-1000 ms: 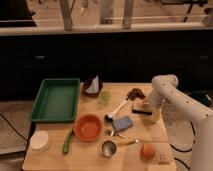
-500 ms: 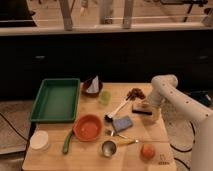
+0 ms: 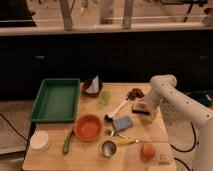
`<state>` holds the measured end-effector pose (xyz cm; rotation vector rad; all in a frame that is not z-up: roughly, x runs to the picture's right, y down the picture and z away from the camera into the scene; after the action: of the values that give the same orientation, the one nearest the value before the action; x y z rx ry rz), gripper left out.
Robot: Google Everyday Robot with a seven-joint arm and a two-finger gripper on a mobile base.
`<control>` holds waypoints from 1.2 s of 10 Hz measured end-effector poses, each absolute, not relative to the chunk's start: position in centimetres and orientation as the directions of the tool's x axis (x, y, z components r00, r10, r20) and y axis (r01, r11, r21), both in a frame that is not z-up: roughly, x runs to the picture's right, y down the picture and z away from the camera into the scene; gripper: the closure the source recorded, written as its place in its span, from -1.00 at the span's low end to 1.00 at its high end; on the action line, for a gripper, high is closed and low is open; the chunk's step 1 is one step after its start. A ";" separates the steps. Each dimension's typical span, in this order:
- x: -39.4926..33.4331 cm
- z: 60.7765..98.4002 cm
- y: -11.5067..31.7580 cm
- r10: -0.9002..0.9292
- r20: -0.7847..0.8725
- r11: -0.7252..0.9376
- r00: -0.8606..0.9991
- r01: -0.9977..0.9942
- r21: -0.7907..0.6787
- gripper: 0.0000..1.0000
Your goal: Wipe red bowl with eraser
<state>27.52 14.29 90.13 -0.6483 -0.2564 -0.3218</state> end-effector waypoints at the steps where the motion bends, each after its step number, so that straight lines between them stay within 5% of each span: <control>1: 27.0 90.1 14.2 -0.210 0.350 0.749 0.913 0.380 -0.543 -0.60; 3: 26.4 90.2 14.2 -0.209 0.379 0.740 0.902 0.399 -0.542 -0.42; 10: 26.1 90.6 15.1 -0.200 0.434 0.700 0.878 0.438 -0.564 0.95; 12: 26.2 90.5 15.3 -0.202 0.444 0.694 0.873 0.447 -0.564 1.00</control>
<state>26.19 15.27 90.53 -0.7178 -0.3648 -0.3716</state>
